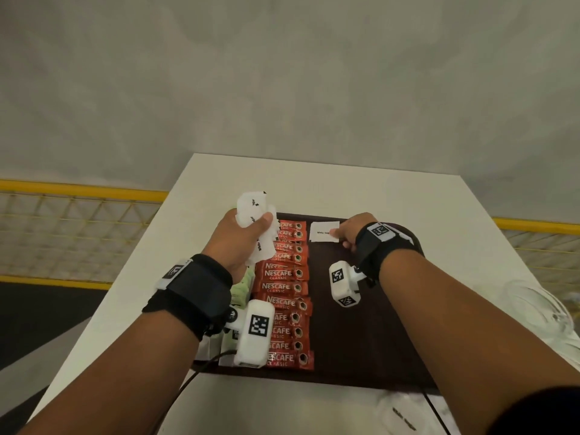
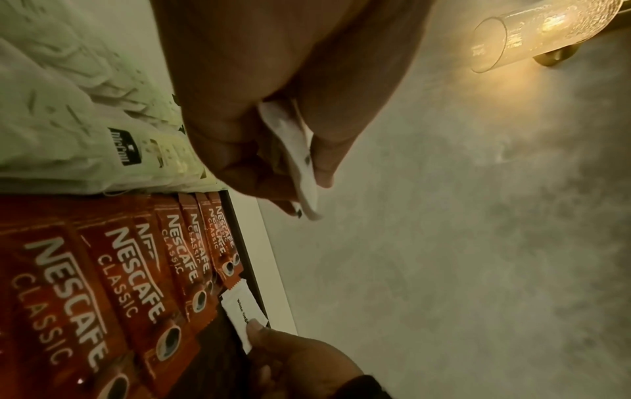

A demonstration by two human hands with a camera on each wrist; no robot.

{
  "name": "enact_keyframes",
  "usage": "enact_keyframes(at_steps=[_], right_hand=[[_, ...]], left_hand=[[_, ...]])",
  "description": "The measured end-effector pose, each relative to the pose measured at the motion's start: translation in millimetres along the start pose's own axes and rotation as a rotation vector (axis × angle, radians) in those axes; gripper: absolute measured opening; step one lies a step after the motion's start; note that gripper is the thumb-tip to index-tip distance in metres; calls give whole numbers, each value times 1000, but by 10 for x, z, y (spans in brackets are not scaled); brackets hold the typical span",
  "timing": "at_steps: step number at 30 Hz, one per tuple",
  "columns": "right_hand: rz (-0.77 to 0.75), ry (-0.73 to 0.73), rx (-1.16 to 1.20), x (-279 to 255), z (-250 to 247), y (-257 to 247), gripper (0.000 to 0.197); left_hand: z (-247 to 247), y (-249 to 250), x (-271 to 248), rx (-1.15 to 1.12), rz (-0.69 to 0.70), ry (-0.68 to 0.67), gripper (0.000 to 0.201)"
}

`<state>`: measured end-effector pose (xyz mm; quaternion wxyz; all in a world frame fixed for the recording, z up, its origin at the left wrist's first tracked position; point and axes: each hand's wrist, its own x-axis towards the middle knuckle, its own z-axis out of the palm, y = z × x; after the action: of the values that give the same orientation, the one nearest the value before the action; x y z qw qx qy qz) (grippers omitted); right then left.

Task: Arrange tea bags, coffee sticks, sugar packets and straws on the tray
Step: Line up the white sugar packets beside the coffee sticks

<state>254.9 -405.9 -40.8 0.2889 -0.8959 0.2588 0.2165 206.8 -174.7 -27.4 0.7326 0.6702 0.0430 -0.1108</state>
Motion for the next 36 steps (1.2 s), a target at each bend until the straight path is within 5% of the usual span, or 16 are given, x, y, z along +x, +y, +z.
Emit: enact_keyframes(at_steps=[6, 13, 18, 26, 30, 36], right_hand=[[35, 68, -185, 164, 56, -75, 44], [-20, 99, -129, 245, 109, -68, 35], [-103, 173, -119, 141, 71, -48, 50], [-539, -183, 482, -501, 19, -191, 30], [-558, -225, 597, -542, 9, -170, 5], [-492, -196, 814, -551, -64, -48, 5]], left_hand=[[-53, -105, 56, -55, -26, -5, 32], [31, -165, 60, -58, -45, -8, 31], [100, -159, 64, -69, -49, -9, 25], [268, -133, 32, -46, -40, -125, 27], [333, -139, 0, -62, -41, -137, 31], [277, -106, -12, -136, -52, -107, 33]])
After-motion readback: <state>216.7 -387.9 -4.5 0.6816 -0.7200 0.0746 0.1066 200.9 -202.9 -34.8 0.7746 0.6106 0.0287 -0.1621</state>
